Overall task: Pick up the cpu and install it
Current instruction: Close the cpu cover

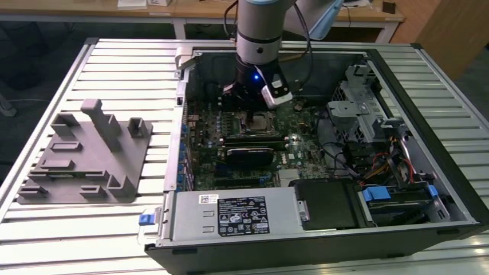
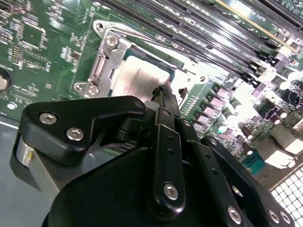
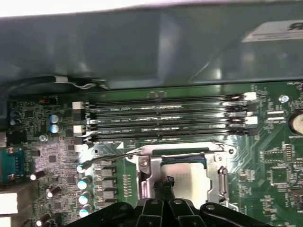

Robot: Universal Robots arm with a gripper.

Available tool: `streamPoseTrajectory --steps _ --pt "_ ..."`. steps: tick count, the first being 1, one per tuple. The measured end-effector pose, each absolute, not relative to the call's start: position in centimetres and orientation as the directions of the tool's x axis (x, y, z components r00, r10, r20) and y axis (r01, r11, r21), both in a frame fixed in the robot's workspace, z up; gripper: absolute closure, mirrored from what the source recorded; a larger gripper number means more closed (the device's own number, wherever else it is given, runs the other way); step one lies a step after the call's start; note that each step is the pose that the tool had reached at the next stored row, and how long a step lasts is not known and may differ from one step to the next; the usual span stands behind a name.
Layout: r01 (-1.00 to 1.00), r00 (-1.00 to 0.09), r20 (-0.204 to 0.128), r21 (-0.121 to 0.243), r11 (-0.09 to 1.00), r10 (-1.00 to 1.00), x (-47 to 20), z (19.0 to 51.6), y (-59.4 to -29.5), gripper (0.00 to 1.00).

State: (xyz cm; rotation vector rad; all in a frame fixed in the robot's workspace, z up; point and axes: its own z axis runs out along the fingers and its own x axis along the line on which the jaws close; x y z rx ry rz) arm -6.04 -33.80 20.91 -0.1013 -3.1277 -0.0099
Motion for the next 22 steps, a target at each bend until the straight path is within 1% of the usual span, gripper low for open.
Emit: streamPoseTrajectory --steps 22 --pt "0.065 -0.998 0.009 0.009 0.998 0.065 -7.1 19.9 -33.9 0.89"
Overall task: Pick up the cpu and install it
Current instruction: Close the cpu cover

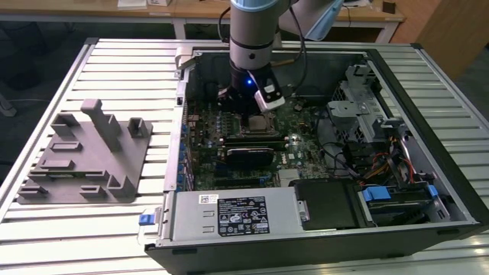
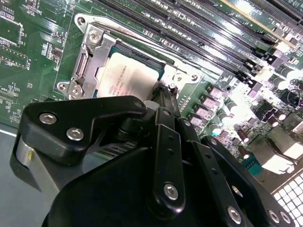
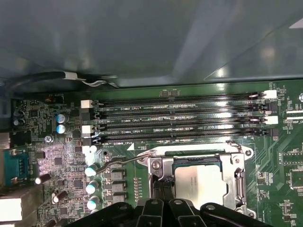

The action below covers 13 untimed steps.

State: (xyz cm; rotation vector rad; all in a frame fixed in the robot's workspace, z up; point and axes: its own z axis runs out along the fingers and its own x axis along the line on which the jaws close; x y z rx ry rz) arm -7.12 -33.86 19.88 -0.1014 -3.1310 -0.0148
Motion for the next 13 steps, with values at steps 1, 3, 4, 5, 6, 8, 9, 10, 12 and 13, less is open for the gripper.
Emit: streamPoseTrajectory --steps 1,3,4,5,6,8,9,10,12,13 --pt "0.065 -0.998 0.009 0.009 0.998 0.065 -7.12 19.85 -33.86 0.89" --pt "0.065 -0.998 0.009 0.009 0.998 0.065 -7.15 19.80 -33.87 0.89" --pt "0.065 -0.998 0.009 0.009 0.998 0.065 -7.17 19.79 -33.87 0.89" --pt "0.065 -0.998 0.009 0.009 0.998 0.065 -7.20 19.78 -33.86 0.89" --pt "0.065 -0.998 0.009 0.010 0.998 0.065 -7.23 19.77 -33.86 0.89" --pt "0.065 -0.998 0.009 0.010 0.998 0.065 -7.31 19.76 -33.86 0.89" --pt "0.065 -0.998 0.009 0.010 0.998 0.065 -7.34 19.76 -33.86 0.89" --pt "0.065 -0.998 0.009 0.010 0.998 0.065 -7.38 19.76 -33.86 0.89" --pt "0.065 -0.998 0.009 0.010 0.998 0.065 -7.45 19.76 -33.87 0.89" --pt "0.065 -0.998 0.009 0.010 0.998 0.065 -7.49 19.77 -33.87 0.89"
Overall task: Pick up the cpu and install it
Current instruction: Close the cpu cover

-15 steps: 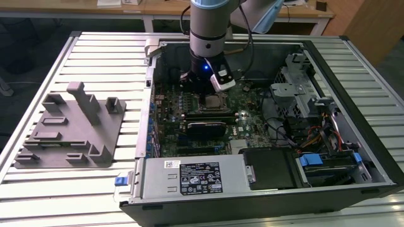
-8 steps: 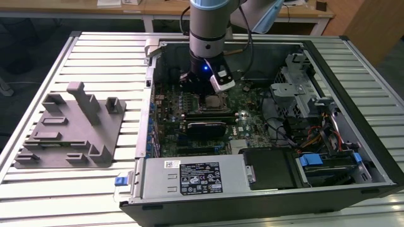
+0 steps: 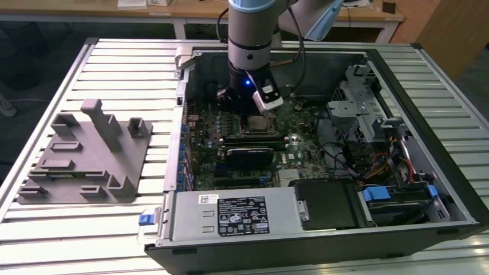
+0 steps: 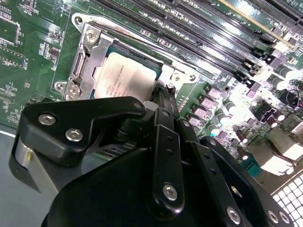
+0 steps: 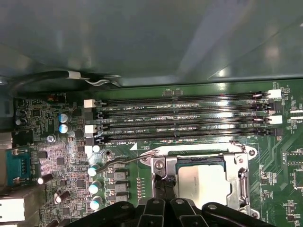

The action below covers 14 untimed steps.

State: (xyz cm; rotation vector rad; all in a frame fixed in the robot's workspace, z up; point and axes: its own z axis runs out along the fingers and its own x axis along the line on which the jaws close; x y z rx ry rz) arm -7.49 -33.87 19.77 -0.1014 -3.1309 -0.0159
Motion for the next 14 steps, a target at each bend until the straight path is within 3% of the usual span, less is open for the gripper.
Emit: streamPoseTrajectory --steps 14 --pt "0.065 -0.998 0.009 0.010 0.998 0.065 -7.6 21.1 -33.9 0.89"
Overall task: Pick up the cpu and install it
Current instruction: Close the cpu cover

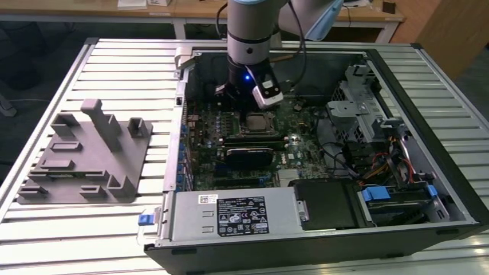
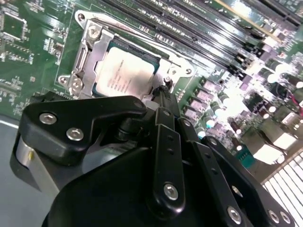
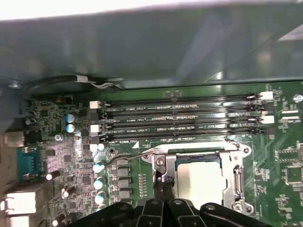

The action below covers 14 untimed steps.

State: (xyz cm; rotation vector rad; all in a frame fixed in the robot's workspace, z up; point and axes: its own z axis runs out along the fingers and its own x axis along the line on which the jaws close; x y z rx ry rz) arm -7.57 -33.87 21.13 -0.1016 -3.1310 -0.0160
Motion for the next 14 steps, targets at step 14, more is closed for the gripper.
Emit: streamPoseTrajectory --steps 14 --pt "0.065 -0.998 0.009 0.010 0.998 0.065 -7.6 23.3 -33.9 0.89"
